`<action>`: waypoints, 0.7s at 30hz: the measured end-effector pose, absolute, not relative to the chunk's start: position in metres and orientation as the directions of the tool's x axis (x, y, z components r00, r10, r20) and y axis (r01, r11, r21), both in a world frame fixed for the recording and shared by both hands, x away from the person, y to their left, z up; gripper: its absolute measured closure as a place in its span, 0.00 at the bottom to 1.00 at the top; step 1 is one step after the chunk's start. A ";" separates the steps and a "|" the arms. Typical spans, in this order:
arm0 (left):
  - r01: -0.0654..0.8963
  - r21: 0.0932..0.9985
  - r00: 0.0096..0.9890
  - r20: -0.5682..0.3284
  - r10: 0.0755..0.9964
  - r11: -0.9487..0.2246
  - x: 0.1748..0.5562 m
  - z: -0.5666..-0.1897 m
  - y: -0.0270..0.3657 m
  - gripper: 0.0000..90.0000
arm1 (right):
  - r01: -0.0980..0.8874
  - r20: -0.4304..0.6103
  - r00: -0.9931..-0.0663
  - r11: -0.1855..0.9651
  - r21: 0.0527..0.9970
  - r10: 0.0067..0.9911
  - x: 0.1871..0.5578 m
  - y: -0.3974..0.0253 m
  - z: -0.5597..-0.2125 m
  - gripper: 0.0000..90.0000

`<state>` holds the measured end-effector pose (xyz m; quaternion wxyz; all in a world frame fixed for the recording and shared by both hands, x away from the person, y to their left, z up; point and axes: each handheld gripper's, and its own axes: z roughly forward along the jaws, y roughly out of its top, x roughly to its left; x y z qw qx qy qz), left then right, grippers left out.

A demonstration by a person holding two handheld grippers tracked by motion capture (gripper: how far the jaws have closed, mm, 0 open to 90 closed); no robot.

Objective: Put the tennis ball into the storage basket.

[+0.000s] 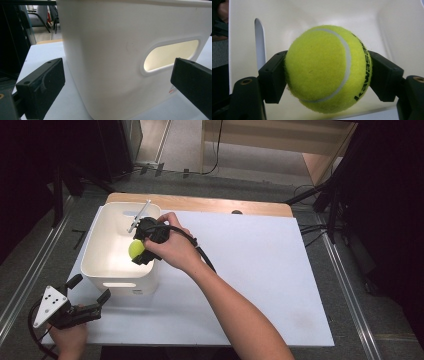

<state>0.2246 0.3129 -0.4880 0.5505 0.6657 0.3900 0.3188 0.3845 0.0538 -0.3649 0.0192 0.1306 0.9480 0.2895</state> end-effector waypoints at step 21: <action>0.170 0.981 0.492 -0.005 0.871 -0.091 0.224 -0.488 0.313 0.00 | 0.205 0.031 -0.976 0.864 0.460 0.215 0.377 0.063 -0.380 0.25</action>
